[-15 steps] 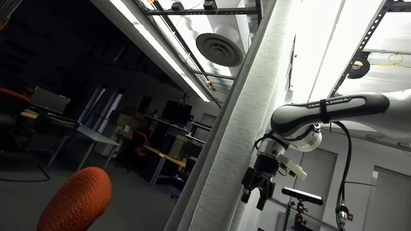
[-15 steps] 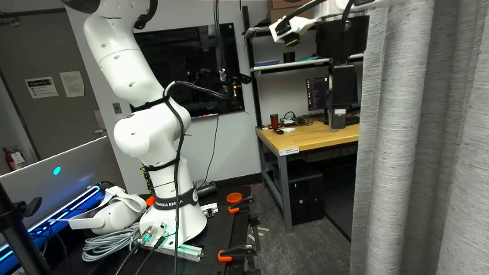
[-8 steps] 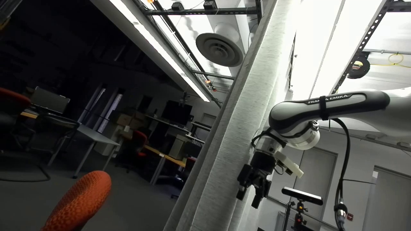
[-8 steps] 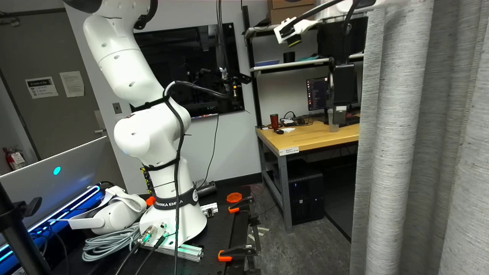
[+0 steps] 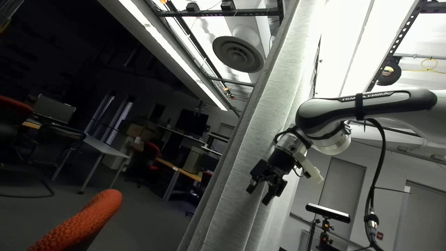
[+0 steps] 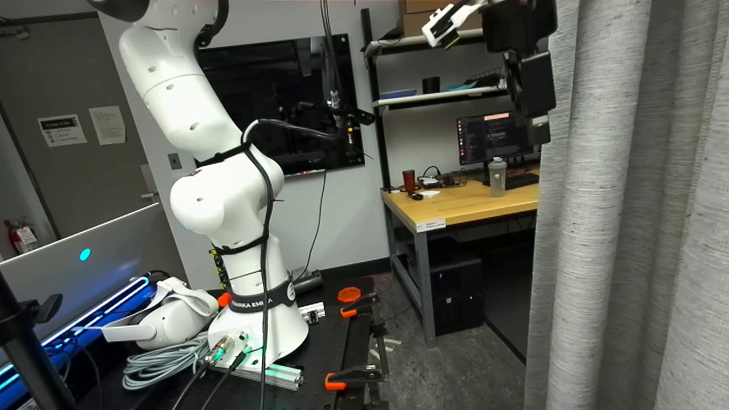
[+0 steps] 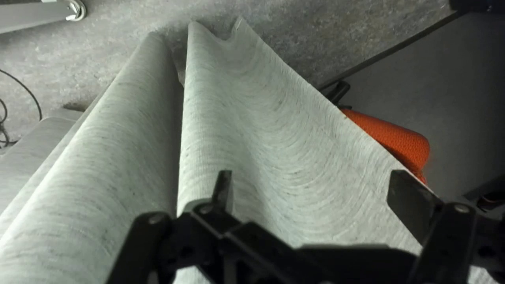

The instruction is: Draw the curtain closed

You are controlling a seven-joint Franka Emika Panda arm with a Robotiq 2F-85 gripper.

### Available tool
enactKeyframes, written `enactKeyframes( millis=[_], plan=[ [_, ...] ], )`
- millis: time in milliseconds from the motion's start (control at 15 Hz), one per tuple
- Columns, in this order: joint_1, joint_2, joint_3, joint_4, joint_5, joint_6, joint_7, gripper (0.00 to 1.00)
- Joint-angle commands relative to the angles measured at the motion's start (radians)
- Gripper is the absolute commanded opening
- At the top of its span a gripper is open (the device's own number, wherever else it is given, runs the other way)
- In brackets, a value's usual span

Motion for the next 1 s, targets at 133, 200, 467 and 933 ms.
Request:
enactKeyframes(
  millis=[133, 200, 467, 933],
  plan=[
    [-0.010, -0.092, 0.012, 0.001, -0.049, 0.092, 0.006, 1.00],
    [-0.010, -0.107, 0.011, -0.003, -0.054, 0.120, 0.005, 1.00],
    [0.011, -0.150, 0.010, -0.003, -0.033, 0.260, -0.009, 1.00],
    [0.025, -0.127, 0.039, 0.023, -0.029, 0.509, 0.044, 1.00]
  ],
)
